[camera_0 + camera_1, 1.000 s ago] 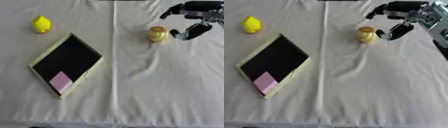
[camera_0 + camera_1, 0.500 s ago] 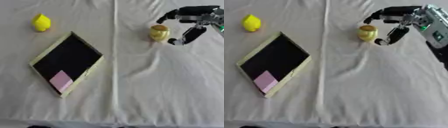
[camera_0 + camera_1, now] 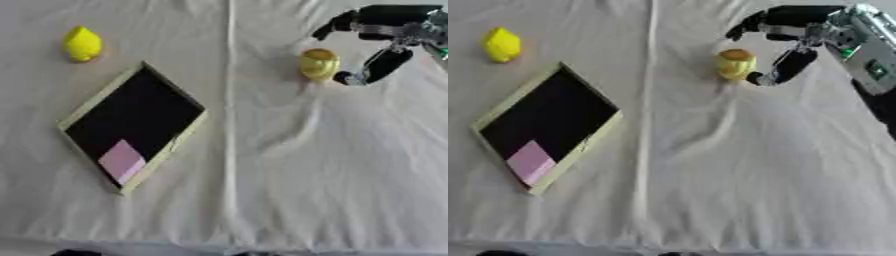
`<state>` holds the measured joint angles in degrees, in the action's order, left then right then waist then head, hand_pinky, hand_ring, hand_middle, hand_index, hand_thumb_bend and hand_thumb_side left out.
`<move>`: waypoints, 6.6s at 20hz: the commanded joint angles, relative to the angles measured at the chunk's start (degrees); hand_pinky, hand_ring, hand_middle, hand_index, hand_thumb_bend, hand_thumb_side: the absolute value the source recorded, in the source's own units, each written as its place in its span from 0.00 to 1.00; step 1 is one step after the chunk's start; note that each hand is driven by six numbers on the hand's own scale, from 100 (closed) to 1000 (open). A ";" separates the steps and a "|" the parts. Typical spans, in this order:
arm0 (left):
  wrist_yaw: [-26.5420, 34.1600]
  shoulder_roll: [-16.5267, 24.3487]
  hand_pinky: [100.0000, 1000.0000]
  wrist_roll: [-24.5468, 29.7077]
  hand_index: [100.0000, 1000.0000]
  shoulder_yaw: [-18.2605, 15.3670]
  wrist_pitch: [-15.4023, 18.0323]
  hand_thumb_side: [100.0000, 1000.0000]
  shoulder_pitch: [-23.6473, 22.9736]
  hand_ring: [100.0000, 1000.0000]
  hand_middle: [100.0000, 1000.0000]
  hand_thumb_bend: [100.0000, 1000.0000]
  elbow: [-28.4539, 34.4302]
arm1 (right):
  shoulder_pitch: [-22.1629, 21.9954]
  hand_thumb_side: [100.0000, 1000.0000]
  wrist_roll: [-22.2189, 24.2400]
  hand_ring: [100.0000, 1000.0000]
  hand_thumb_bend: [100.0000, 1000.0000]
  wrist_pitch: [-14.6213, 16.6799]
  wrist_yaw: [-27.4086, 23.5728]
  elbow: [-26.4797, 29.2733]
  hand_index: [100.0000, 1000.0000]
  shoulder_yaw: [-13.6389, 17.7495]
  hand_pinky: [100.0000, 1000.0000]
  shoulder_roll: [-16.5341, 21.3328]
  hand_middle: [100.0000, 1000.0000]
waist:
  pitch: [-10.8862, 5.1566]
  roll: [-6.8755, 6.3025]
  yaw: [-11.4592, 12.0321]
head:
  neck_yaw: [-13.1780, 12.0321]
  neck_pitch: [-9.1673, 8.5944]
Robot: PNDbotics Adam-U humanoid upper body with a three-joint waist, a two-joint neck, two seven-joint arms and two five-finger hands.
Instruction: Pick up objects on the table and place them in the box.
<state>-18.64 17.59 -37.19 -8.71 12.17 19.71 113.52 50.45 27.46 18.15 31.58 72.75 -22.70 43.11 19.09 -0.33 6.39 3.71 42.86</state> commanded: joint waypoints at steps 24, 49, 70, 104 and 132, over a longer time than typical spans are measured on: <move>0.66 0.03 0.76 0.49 0.86 -0.05 -0.06 0.35 1.05 0.72 0.66 0.12 1.07 | 1.83 0.00 -16.86 0.69 0.00 -10.00 -8.29 -4.25 0.42 3.14 0.82 -1.86 0.32 | -0.50 -0.33 0.17 | -0.05 0.26; -2.93 4.09 0.77 -1.72 0.86 -1.49 0.92 0.27 1.41 0.73 0.67 0.19 1.07 | 15.27 0.00 -10.44 0.63 0.00 -4.86 3.84 10.61 0.44 -7.81 0.79 -26.44 0.36 | -2.75 -0.58 1.14 | 4.03 1.25; -3.11 4.96 0.77 -2.10 0.86 -1.70 0.74 0.29 0.12 0.72 0.67 0.17 1.07 | 8.42 0.00 -12.70 0.78 0.00 5.48 18.69 -6.52 0.70 -10.27 0.83 -34.35 0.65 | -2.13 -0.26 1.62 | 4.04 1.26; -0.63 10.14 0.77 3.52 0.86 0.66 -5.22 0.32 2.15 0.72 0.67 0.11 0.27 | 3.46 0.00 -22.79 0.88 0.00 -10.35 -22.56 29.76 0.85 9.38 0.91 -0.09 0.77 | -2.74 -0.80 -2.09 | 0.12 0.88; -23.46 19.98 0.89 51.56 0.92 13.35 0.16 0.25 44.69 0.85 0.80 0.36 -61.77 | -21.38 0.00 -47.80 0.85 0.00 -6.58 -28.97 41.85 0.82 25.22 0.90 13.27 0.74 | -1.64 -2.23 -8.89 | -5.55 -0.29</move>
<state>-40.39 36.97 13.02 5.09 11.53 62.82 52.95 28.28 -20.09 11.71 2.42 113.75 1.72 54.84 18.54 -2.70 -2.52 -1.53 43.23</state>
